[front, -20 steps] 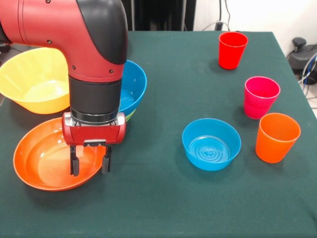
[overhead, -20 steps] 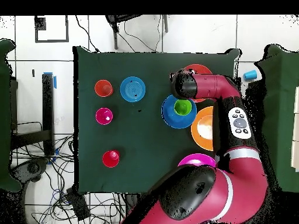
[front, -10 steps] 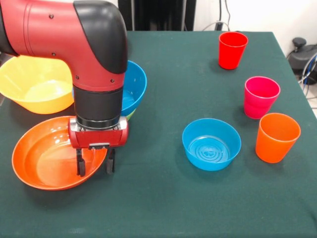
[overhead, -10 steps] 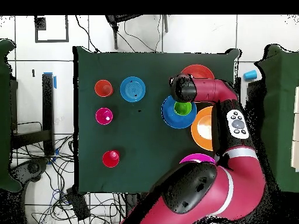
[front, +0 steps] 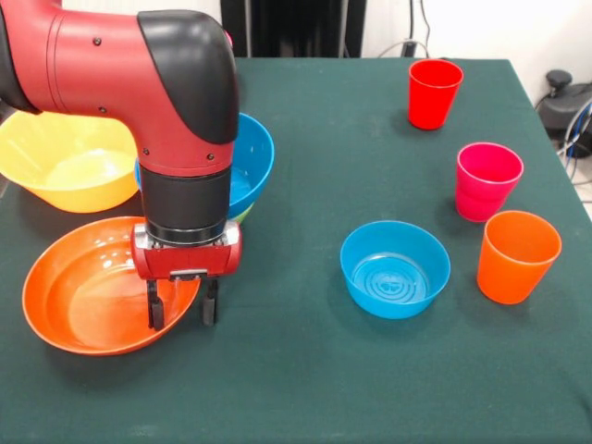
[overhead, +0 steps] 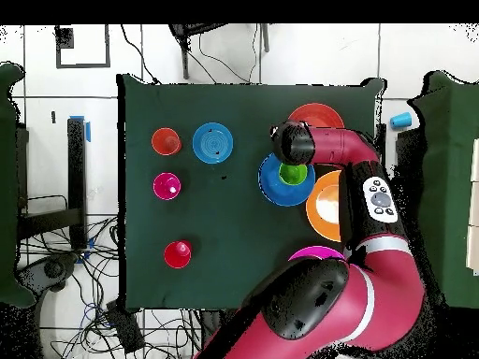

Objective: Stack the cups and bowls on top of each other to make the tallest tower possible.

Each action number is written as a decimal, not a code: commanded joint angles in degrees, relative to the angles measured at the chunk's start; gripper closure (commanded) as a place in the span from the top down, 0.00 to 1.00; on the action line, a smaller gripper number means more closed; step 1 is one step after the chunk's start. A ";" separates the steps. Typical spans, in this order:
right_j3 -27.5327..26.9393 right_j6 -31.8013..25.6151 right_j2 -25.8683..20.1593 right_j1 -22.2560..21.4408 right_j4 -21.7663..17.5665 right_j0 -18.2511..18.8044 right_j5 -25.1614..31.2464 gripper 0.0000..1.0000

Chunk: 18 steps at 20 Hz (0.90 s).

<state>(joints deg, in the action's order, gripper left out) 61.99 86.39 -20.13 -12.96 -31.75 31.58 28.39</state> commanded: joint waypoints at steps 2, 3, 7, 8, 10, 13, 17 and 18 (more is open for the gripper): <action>1.49 -5.12 -0.98 2.78 -1.37 -1.36 5.87 1.00; 1.47 -5.12 -0.92 2.76 -1.46 -1.35 5.77 1.00; 2.05 -4.76 -0.66 2.43 -1.84 -1.56 4.89 0.00; 2.21 -4.55 -0.61 2.37 -1.88 -1.72 4.70 0.00; 2.25 -4.36 -0.48 2.27 -1.90 -2.00 4.67 0.00; 2.82 -3.72 -0.06 1.82 -2.03 -2.54 4.27 0.00; 3.90 -2.39 0.54 1.05 -2.06 -3.43 3.34 0.00; 3.92 -1.02 1.44 0.83 -2.45 -4.25 2.44 0.00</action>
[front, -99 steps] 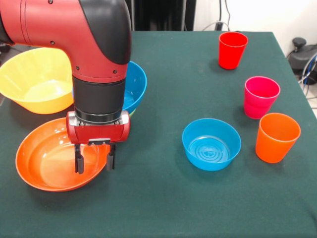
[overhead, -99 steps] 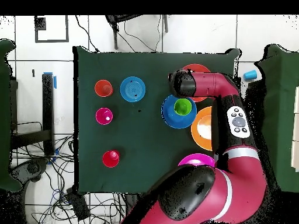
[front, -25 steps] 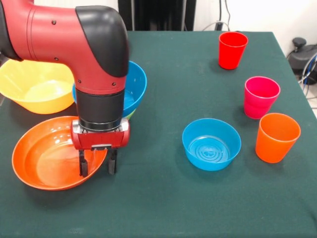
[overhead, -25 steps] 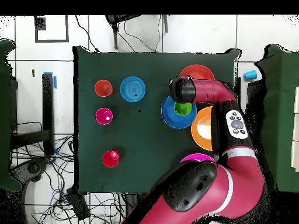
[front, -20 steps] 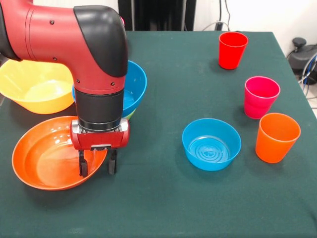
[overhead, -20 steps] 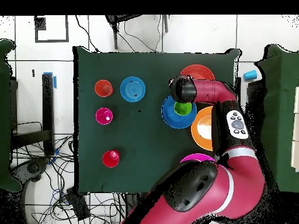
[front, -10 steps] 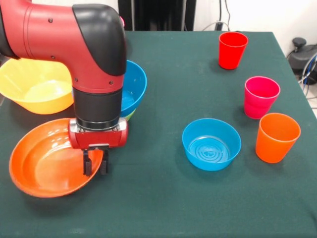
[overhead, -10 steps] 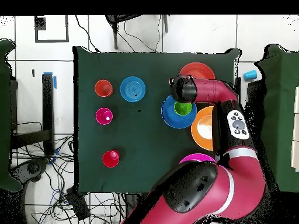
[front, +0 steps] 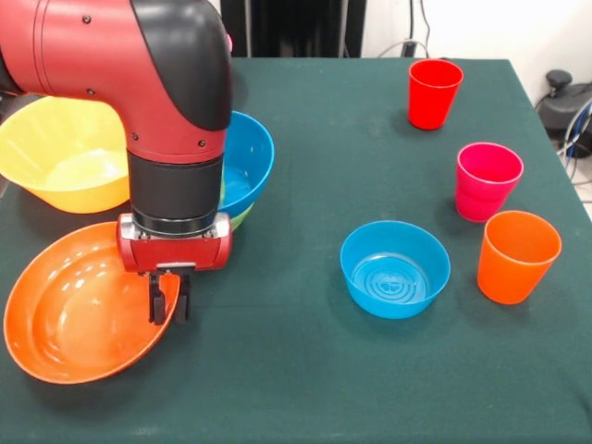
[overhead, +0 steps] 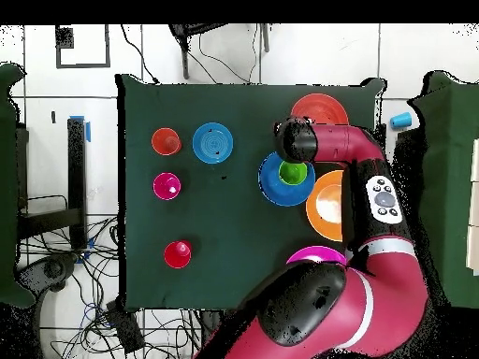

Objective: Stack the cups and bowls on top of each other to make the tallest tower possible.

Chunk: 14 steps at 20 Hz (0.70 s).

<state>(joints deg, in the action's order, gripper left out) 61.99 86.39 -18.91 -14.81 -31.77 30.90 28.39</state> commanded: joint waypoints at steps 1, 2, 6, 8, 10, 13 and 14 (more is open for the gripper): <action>4.75 0.11 0.93 1.82 -2.73 -4.08 1.34 0.00; 5.09 1.62 2.24 1.04 -3.18 -5.18 0.79 0.00; 6.55 6.40 7.36 -2.49 -4.34 -9.21 -0.79 0.00; 7.42 9.26 10.94 -4.46 -4.92 -11.43 -2.29 0.00; 7.93 11.35 14.03 -5.58 -5.23 -12.80 -4.26 0.00; 7.05 14.27 18.85 -4.61 -5.50 -14.84 -7.25 0.00; 6.64 15.74 20.72 -4.20 -5.55 -16.07 -8.21 0.00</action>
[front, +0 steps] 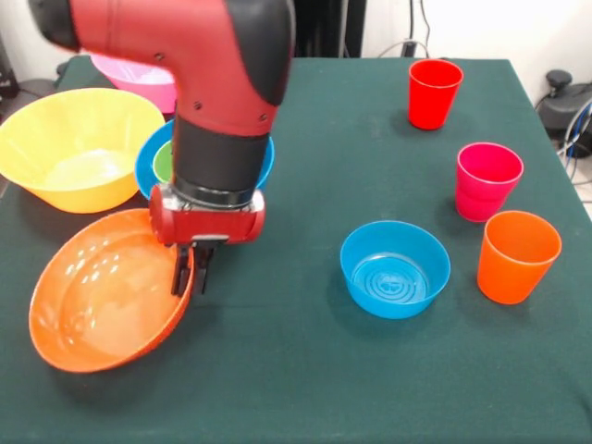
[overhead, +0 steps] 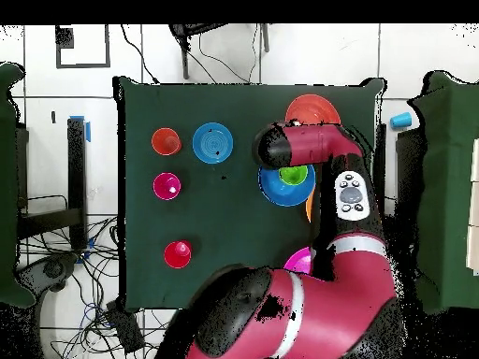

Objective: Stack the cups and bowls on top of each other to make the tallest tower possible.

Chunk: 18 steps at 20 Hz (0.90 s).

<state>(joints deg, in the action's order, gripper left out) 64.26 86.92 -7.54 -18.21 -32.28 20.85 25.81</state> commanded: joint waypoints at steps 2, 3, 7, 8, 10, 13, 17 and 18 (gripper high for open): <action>4.04 18.59 13.37 -0.18 -4.79 -8.80 -7.74 0.00; 3.71 19.59 14.88 0.35 -4.49 -9.73 -8.59 0.00; 4.02 24.92 22.42 1.05 -3.40 -14.61 -12.84 0.00; 4.14 26.98 24.92 1.56 -3.19 -16.21 -14.36 0.00; 3.79 28.91 27.99 2.48 -2.62 -18.37 -15.28 0.00; 3.25 30.89 30.93 3.45 -1.88 -20.52 -15.81 0.00; 3.14 33.03 32.93 4.07 -0.91 -22.34 -15.23 0.00; 3.29 32.60 32.33 3.82 -0.68 -22.15 -14.35 0.00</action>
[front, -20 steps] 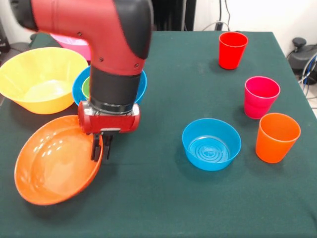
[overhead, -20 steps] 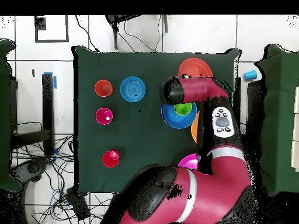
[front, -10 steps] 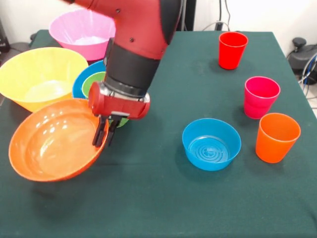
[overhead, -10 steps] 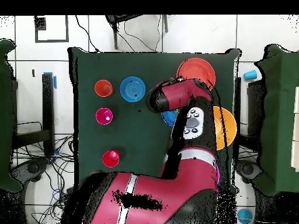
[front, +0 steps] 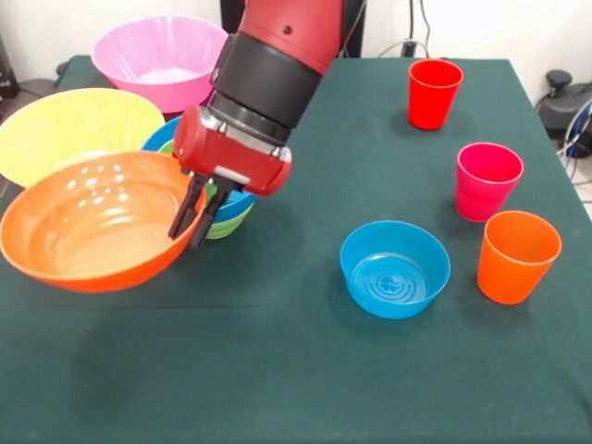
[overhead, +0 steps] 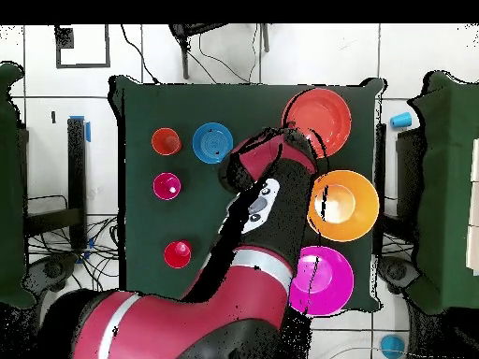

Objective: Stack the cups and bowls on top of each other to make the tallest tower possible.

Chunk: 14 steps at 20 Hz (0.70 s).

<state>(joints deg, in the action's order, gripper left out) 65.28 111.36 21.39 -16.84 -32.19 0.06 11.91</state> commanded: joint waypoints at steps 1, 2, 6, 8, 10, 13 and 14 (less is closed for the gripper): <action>2.36 8.15 3.14 2.28 -0.71 -1.37 -0.24 0.00; 2.45 8.15 2.87 2.11 -0.64 -1.38 -0.02 0.00; 3.46 8.65 3.41 1.18 -0.59 -2.06 0.70 0.00; 4.94 7.45 2.62 -0.15 -0.69 -1.76 0.57 0.00; 6.98 5.53 1.20 -2.04 -0.94 -1.19 0.73 0.00; 10.47 3.23 -0.95 -5.26 -1.38 -0.21 0.57 0.00; 12.04 2.07 -2.27 -6.72 -1.46 0.45 0.76 0.00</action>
<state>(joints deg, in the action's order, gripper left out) 69.29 113.79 25.30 -19.29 -32.16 -0.86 11.90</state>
